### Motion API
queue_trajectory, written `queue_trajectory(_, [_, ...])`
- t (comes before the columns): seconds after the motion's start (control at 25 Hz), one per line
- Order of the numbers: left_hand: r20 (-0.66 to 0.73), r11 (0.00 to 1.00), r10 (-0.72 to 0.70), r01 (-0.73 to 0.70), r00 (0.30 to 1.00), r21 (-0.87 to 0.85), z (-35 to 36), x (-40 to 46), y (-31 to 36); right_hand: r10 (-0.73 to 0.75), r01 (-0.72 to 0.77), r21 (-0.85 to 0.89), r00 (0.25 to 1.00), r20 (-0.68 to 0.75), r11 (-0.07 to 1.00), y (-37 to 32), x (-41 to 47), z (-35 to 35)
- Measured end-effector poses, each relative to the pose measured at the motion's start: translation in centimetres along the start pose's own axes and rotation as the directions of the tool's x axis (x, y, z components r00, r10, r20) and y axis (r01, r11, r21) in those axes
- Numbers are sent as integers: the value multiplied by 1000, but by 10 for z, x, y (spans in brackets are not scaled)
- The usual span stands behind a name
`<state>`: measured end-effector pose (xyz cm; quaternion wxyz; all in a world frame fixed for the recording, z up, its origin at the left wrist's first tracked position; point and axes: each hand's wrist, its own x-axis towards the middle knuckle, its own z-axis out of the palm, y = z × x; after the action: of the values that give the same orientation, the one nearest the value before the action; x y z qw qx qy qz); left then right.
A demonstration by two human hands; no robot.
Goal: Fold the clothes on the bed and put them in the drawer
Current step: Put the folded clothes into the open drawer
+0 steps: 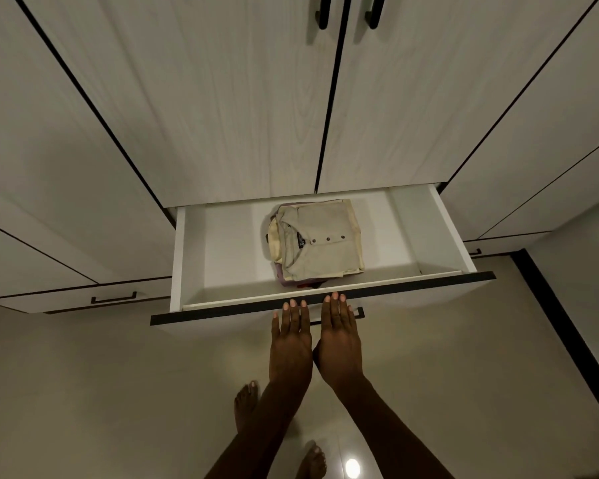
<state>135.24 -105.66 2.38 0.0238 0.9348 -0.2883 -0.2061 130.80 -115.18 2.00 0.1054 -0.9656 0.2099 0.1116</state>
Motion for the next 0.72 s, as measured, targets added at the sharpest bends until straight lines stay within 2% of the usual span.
queue_trajectory(0.16, [-48,998,-36,39,998,55,-32,38,-13,4,-6,-23,997,-80,1000,-7,51,-9])
queue_trajectory(0.36, [-38,990,7,-1,999,139,-67,101,-35,-15,15,-3,988,-155,1000,-13,121,-24])
queue_trajectory(0.72, [4,986,-13,12,1000,164,-100,209,-55,-26,23,-26,991,-133,999,-25,234,-43])
